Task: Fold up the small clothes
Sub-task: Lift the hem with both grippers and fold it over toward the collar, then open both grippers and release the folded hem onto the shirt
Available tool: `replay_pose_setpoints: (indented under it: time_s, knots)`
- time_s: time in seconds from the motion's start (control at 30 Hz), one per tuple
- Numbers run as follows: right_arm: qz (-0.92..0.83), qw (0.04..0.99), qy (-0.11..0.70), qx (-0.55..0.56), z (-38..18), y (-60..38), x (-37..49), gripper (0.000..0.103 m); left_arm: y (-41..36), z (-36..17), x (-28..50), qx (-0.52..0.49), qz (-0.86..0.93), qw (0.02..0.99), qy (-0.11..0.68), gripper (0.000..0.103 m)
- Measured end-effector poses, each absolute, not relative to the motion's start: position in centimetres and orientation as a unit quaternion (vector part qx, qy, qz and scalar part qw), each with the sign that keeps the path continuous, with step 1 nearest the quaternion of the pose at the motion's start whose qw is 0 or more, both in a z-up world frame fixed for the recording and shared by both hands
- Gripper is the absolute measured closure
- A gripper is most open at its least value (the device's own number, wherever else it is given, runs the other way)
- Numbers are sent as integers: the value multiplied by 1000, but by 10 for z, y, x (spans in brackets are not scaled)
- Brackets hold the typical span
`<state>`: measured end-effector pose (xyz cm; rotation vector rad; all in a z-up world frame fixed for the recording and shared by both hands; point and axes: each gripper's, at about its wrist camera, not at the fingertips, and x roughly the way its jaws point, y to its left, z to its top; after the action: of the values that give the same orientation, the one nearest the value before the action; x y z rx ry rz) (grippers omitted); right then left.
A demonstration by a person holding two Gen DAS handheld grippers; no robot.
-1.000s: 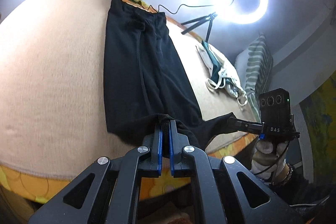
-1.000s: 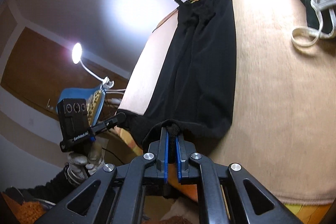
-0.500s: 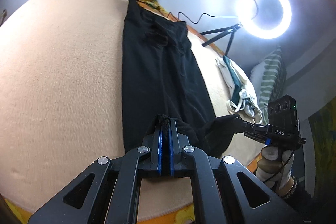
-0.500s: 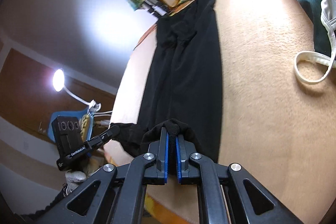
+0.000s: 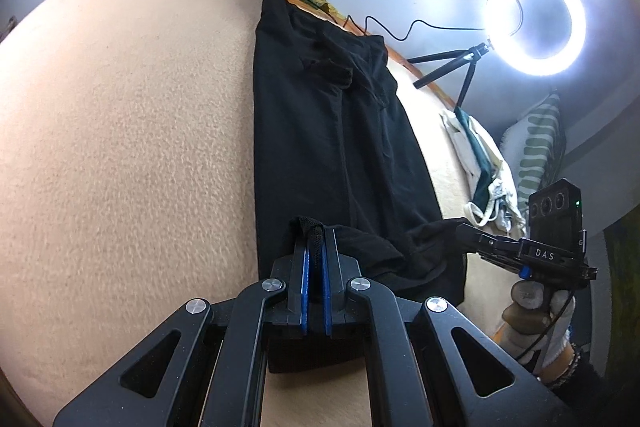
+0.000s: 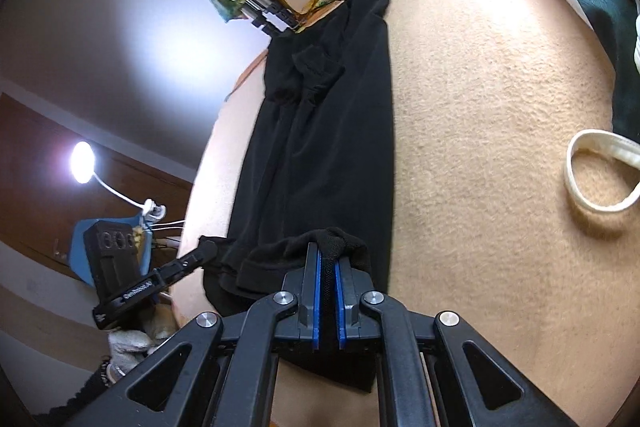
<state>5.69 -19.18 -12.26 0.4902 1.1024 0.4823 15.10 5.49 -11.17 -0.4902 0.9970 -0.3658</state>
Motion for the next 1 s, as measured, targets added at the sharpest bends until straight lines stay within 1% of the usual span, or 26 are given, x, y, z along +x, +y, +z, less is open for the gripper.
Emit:
replay_pose_setpoints:
  time_s: [0.13,0.27,0.3,0.33,0.37,0.4,0.47,0.53,0.57,0.63,0.73,0.83,0.9,0.97,1.0]
  knots:
    - [215,796,516,234,-128,-196,62,99,59,-115,155,-228,-167,835,472,99]
    - [220,794,518,230,-126,-195,63,93,58,-112,157,-226,-167,837,470,97]
    - [224,796,516,224,-124,-195,62,89,58,-111,156,-220,-166,839,469,93]
    - [225,798,515,219,-121,-193,62,85,57,-108,155,-214,-166,842,467,92]
    - [226,801,512,212,-118,-192,61,77,56,-104,154,-209,-168,846,461,92]
    - [229,805,507,206,-114,-192,59,73,55,-101,153,-204,-169,849,458,91]
    - [233,813,497,194,-107,-193,56,71,54,-95,150,-190,-171,854,453,91]
    - [234,822,487,178,-98,-193,52,71,54,-90,147,-177,-167,861,447,89]
    - [236,826,482,170,-95,-193,50,71,55,-88,145,-174,-166,864,443,86]
    - [245,832,474,150,-89,-190,44,71,58,-87,144,-176,-162,863,446,64]
    - [267,831,472,121,-85,-181,36,71,66,-86,142,-191,-155,861,444,63]
    - [307,816,483,82,-87,-165,28,74,61,-79,133,-175,-180,864,437,64]
    - [324,806,493,56,-95,-152,23,79,50,-78,126,-159,-208,861,436,66]
    - [327,802,499,37,-101,-144,22,81,40,-84,123,-149,-226,853,446,67]
    - [326,801,502,27,-104,-139,23,82,35,-87,122,-148,-235,847,453,71]
